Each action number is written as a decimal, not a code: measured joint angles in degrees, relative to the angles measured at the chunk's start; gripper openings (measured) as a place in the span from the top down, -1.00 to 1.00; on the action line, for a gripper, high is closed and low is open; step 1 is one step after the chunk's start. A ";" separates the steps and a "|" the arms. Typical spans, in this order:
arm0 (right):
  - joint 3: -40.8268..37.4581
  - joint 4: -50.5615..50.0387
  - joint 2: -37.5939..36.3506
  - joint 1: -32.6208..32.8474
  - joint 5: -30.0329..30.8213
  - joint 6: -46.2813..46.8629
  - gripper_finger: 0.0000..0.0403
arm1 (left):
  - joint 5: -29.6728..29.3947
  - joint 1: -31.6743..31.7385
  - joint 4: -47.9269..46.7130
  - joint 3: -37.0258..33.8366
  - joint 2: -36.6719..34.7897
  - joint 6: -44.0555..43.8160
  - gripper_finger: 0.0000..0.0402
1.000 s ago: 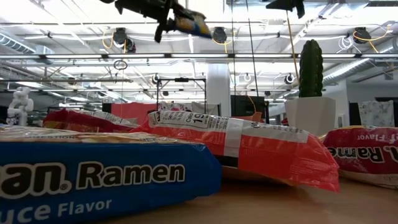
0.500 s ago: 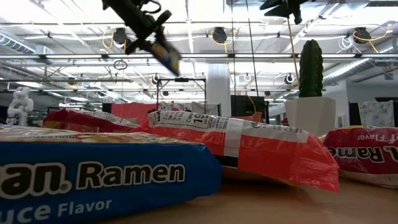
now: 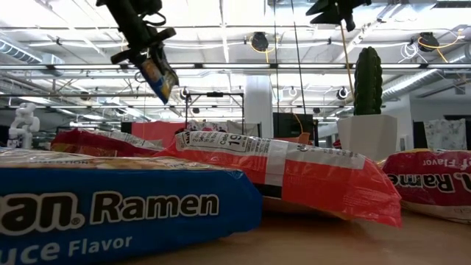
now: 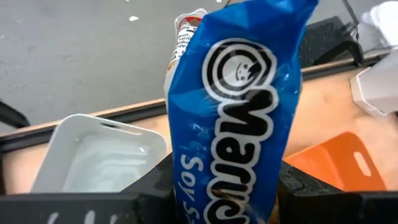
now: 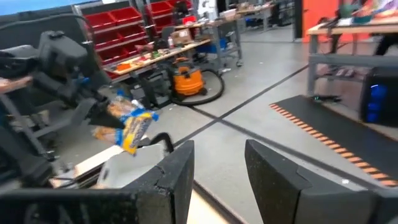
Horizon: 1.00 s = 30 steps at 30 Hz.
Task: Sort Maruchan noodles
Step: Put the top blue noodle pack into the gray bin
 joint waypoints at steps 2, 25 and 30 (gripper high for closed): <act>0.00 0.08 -0.09 0.02 -2.07 0.60 0.31 | 0.09 1.01 0.30 -1.62 -1.59 -0.43 0.36; 0.00 1.69 0.26 0.02 -4.45 5.04 0.31 | -14.68 2.07 24.58 -40.33 -21.96 -19.19 0.36; 0.00 1.68 0.26 0.02 -4.45 5.23 0.31 | -14.10 1.91 28.01 -44.61 -21.81 -23.23 0.36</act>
